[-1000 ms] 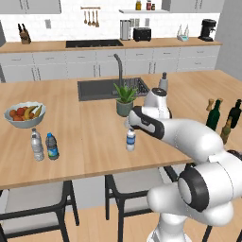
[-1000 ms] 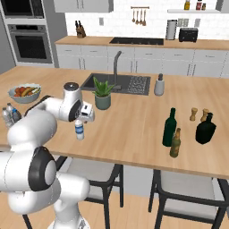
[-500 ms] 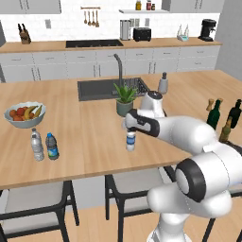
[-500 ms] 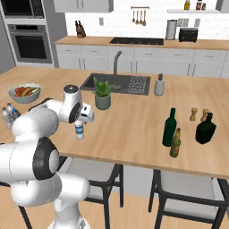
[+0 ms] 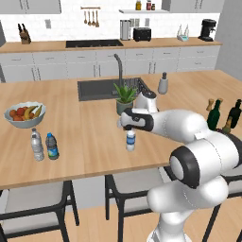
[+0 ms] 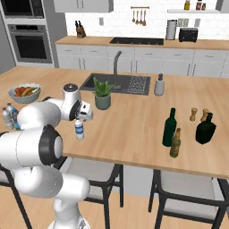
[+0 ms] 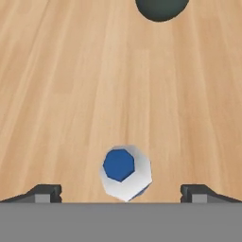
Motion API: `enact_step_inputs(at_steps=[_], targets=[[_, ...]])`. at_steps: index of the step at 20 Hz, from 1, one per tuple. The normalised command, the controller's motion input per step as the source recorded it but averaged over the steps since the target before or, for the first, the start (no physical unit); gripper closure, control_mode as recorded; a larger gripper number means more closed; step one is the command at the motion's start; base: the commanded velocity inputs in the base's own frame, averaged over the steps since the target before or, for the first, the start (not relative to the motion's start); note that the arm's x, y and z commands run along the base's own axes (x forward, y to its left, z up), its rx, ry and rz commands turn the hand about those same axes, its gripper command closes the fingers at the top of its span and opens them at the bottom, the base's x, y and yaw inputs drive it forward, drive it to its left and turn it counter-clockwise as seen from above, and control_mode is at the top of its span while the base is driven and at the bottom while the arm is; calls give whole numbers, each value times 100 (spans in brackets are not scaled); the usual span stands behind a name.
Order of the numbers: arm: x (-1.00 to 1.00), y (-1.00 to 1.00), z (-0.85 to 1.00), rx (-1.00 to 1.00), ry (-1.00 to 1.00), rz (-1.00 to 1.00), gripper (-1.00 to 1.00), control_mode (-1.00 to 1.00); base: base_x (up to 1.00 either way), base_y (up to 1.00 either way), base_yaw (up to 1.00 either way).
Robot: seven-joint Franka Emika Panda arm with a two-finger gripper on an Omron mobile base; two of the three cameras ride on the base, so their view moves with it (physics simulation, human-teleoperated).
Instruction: Move the plastic bottles in the middle to the plastics group, and the glass bottles in the middle to the glass group.
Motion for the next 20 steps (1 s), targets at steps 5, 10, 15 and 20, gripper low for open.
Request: enact_step_inputs(at_steps=[5, 10, 15, 20], targets=[[2, -3, -5, -2, 0, -1, -100, -100, 0, 0, 0], [2, 6, 0, -4, 0, 0, -100, -100, 0, 0, 0], [2, 15, 0, -4, 0, 0, -100, -100, 0, 0, 0], [3, 5, 0, -2, 0, 0, -100, -100, 0, 0, 0]])
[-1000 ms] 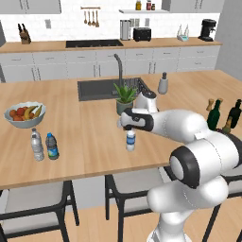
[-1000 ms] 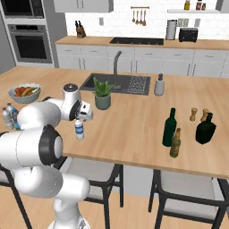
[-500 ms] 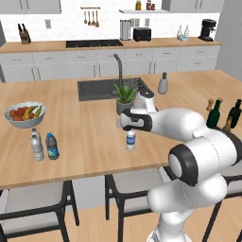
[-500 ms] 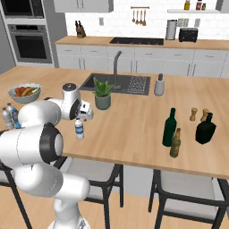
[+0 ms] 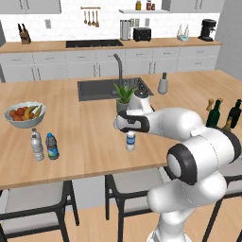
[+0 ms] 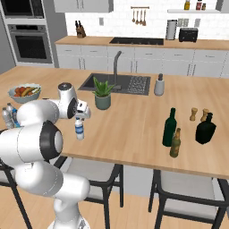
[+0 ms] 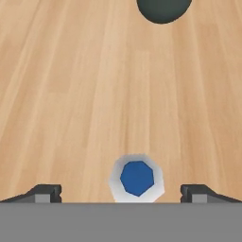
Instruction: Move the plastic bottles in the middle to the plastics group, and the glass bottles in the middle to the glass group.
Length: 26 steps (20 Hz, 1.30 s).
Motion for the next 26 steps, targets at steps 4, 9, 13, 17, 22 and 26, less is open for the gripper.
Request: enact_step_inputs(at_steps=[4, 9, 13, 17, 22, 26], targets=[[0, -1, 0, 0, 0, 0, -100, -100, 0, 0, 0], [5, 0, 0, 0, 0, 0, -100, -100, 0, 0, 0], [16, -1, 0, 0, 0, 0, -100, -100, 0, 0, 0], [8, -4, 0, 0, 0, 0, -100, -100, 0, 0, 0], [0, 0, -10, 0, 0, 0, -100, -100, 0, 0, 0], [0, 0, -12, 0, 0, 0, -100, -100, 0, 0, 0]])
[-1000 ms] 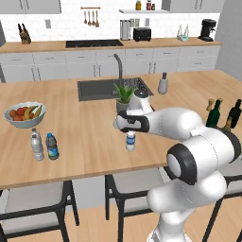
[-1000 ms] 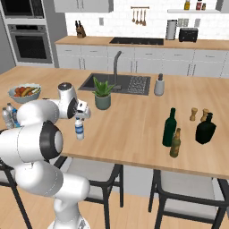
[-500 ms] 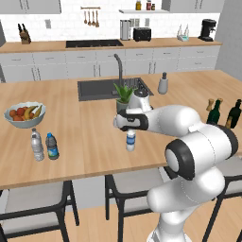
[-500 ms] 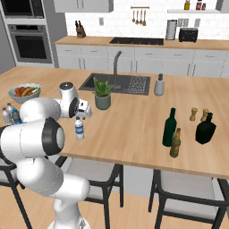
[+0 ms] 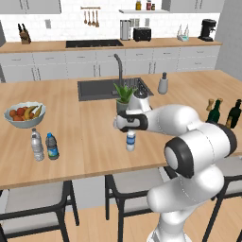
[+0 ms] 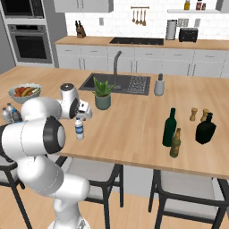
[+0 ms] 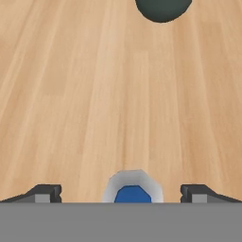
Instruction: Move the plastic bottles in the middle to the plastics group, and the glass bottles in the middle to the glass group.
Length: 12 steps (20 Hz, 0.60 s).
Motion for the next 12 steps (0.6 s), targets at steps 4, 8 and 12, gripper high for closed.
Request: enact_step_inputs(at_steps=[4, 8, 12], targets=[[0, 0, -20, 0, 0, 0, -100, -100, 0, 0, 0], [0, 0, -14, 0, 0, 0, -100, -100, 0, 0, 0], [0, 0, 0, 0, 0, 0, -100, -100, 0, 0, 0]])
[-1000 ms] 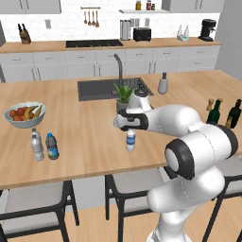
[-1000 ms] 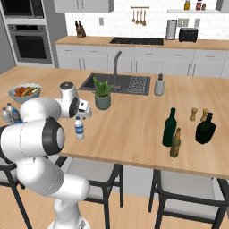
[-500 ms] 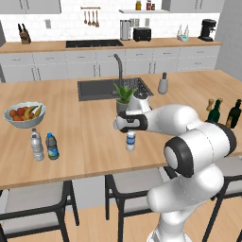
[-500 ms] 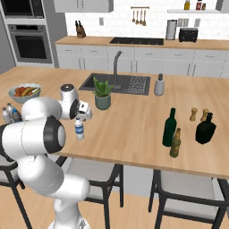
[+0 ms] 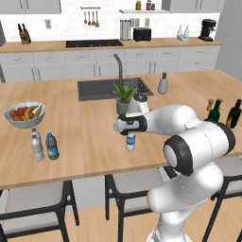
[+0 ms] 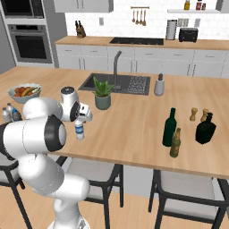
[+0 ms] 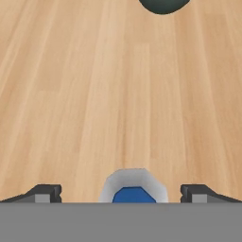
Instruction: Move the plastic bottles in the middle to the plastics group, and the glass bottles in the middle to the glass group.
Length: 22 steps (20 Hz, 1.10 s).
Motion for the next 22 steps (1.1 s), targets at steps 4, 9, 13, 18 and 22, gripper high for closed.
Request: enact_step_inputs(at_steps=[4, 9, 13, 18, 22], targets=[[0, 0, 0, 0, 0, 0, -100, -100, 0, 0, 0], [0, 0, 0, 0, 0, 0, 100, -100, 0, 0, 0], [0, 0, 0, 0, 0, 0, 100, -100, 0, 0, 0], [0, 0, 0, 0, 0, 0, 100, -100, 0, 0, 0], [0, 0, 0, 0, 0, 0, 100, -100, 0, 0, 0]])
